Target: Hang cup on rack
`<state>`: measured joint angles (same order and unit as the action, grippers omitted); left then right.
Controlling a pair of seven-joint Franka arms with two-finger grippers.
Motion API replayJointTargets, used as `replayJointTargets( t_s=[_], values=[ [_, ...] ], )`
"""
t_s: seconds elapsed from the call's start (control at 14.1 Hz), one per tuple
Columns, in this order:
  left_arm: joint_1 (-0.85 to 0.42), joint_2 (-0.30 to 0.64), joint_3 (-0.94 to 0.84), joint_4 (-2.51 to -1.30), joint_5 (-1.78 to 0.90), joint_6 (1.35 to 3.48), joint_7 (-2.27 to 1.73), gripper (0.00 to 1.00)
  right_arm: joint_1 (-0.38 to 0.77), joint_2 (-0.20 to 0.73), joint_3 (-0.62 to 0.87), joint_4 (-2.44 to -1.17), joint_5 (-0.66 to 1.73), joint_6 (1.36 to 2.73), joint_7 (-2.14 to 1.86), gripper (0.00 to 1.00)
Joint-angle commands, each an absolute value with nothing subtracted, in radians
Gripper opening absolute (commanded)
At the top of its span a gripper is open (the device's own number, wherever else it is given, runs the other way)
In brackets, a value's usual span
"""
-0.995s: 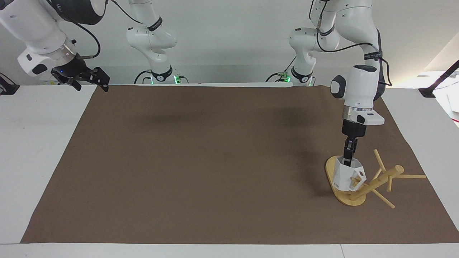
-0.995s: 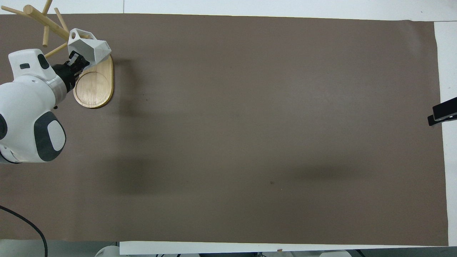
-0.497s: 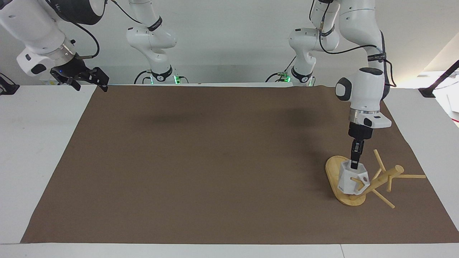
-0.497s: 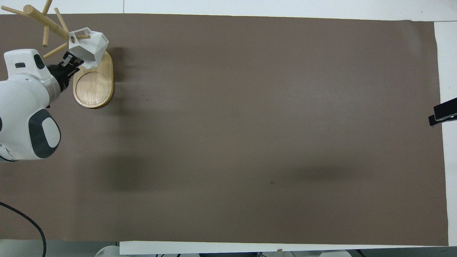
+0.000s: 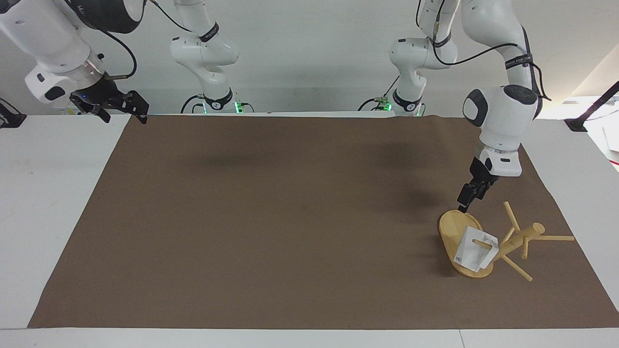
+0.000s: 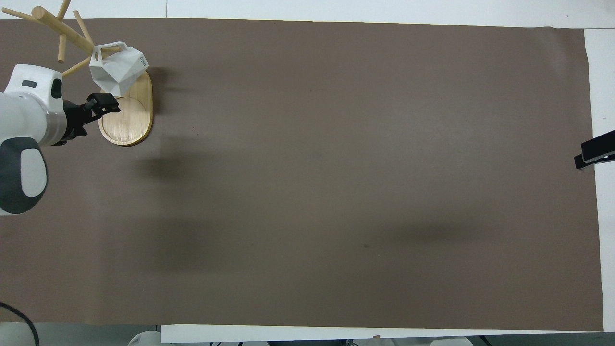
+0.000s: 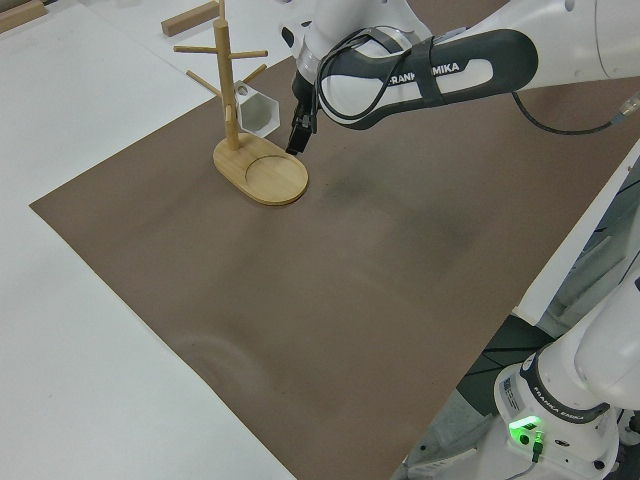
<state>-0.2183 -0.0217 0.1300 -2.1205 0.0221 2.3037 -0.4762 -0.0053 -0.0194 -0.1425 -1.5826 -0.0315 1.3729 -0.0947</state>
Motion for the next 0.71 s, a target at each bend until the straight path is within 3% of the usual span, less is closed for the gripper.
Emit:
replayJointTargets(
  t_s=[0.0,0.36,0.64],
  values=[
    [-0.201,-0.072,0.129,-2.001,0.083,2.006,-0.278,1.00,-0.005,-0.035,-0.141,-1.595,-0.038,1.378,-0.080,1.00],
    [-0.180,0.011,0.129,-1.619,0.084,1.504,0.021,1.00,-0.005,-0.035,-0.141,-1.595,-0.038,1.382,-0.080,1.00],
    [-0.147,-0.005,0.129,-1.600,0.083,1.462,0.097,1.00,-0.005,-0.034,-0.141,-1.595,-0.038,1.387,-0.080,1.00]
  ],
)
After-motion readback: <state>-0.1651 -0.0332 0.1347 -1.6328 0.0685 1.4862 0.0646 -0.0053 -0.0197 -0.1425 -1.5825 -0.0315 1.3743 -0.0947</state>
